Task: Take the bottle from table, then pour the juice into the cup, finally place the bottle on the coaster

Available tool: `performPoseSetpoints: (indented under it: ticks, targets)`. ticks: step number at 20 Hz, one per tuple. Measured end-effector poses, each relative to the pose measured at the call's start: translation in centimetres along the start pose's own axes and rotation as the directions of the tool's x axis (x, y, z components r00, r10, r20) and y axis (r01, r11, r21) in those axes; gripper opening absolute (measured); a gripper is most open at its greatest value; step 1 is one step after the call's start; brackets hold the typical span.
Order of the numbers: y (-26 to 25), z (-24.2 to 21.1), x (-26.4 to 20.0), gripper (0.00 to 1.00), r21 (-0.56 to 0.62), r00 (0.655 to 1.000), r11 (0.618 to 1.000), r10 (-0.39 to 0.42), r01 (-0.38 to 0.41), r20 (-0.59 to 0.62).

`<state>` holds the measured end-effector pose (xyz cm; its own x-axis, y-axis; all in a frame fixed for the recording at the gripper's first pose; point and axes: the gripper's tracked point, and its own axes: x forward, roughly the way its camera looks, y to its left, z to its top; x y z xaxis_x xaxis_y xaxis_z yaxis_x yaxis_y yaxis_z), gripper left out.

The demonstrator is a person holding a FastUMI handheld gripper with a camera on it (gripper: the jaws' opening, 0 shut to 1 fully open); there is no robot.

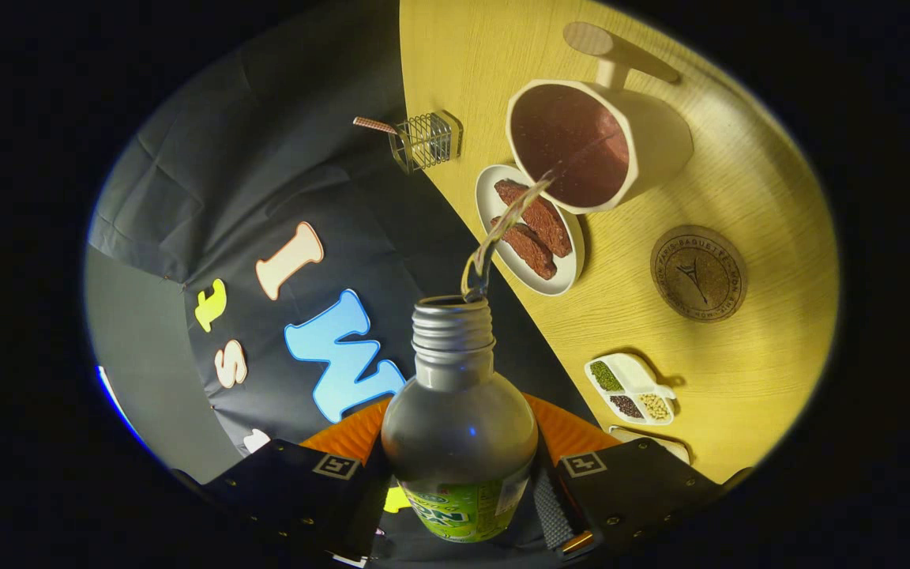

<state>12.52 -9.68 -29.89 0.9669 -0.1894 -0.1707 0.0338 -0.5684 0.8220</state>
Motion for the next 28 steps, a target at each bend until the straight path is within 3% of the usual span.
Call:
performPoseSetpoints:
  ticks: [13,28]
  targets:
    - [2.5,-0.1,0.9,0.77,0.099,1.000,0.995,0.023,-0.024,0.014]
    - [2.9,-0.2,0.6,0.77,0.091,1.000,0.996,0.006,-0.007,0.007]
